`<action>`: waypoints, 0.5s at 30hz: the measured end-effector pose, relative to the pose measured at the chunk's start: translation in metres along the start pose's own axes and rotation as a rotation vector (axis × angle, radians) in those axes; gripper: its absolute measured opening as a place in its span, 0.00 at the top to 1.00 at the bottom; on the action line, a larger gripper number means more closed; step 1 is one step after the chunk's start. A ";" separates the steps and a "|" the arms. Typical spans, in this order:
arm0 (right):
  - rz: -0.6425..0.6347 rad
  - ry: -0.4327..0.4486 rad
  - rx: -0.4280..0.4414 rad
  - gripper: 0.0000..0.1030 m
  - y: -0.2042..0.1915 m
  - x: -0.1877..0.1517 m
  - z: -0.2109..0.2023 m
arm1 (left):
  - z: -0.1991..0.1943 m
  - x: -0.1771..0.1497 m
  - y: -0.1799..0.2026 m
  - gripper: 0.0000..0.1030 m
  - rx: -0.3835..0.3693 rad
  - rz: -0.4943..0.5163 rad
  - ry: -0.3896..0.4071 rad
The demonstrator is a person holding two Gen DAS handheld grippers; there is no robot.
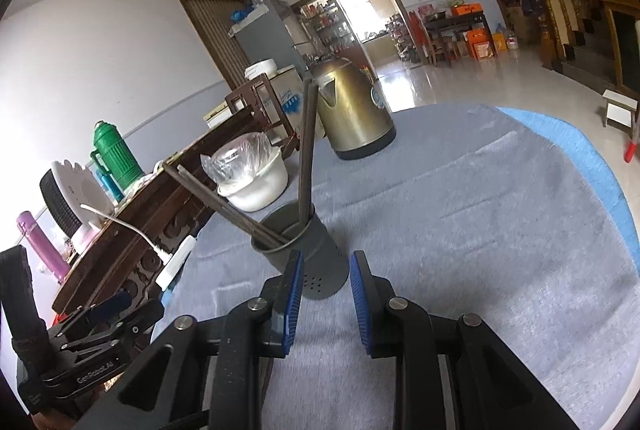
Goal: Organize utensils
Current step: 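Move both open grippers back down toward the remaining chopsticks on the cloth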
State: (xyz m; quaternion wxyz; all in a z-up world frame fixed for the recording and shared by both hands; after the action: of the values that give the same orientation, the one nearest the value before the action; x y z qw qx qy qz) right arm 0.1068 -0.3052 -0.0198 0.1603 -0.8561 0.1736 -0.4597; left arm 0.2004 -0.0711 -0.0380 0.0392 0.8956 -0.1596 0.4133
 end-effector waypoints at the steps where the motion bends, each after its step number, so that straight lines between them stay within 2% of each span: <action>1: 0.000 -0.007 -0.001 0.74 0.000 -0.002 0.001 | 0.001 -0.001 0.000 0.28 0.002 -0.001 -0.005; 9: -0.008 -0.043 -0.003 0.74 -0.002 -0.009 0.010 | 0.013 -0.006 -0.011 0.28 0.006 -0.020 -0.044; 15: -0.002 -0.067 -0.013 0.74 0.000 -0.013 0.016 | 0.031 -0.017 -0.026 0.28 -0.019 -0.071 -0.113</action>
State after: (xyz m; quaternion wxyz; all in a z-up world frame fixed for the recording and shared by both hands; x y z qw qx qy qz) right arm 0.1136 -0.2973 -0.0379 0.1598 -0.8721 0.1701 -0.4300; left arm 0.2211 -0.0490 -0.0695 0.0530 0.9223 -0.1337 0.3588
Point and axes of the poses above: each gripper's, at about its wrist camera, not at the fingertips, and z roughly the way its jaws point, y to its right, x to its top, the point moved 1 cm from there along z, roughly the way its jaws point, and after that the axes turned 1 degree about -z, right-handed, at the moved point
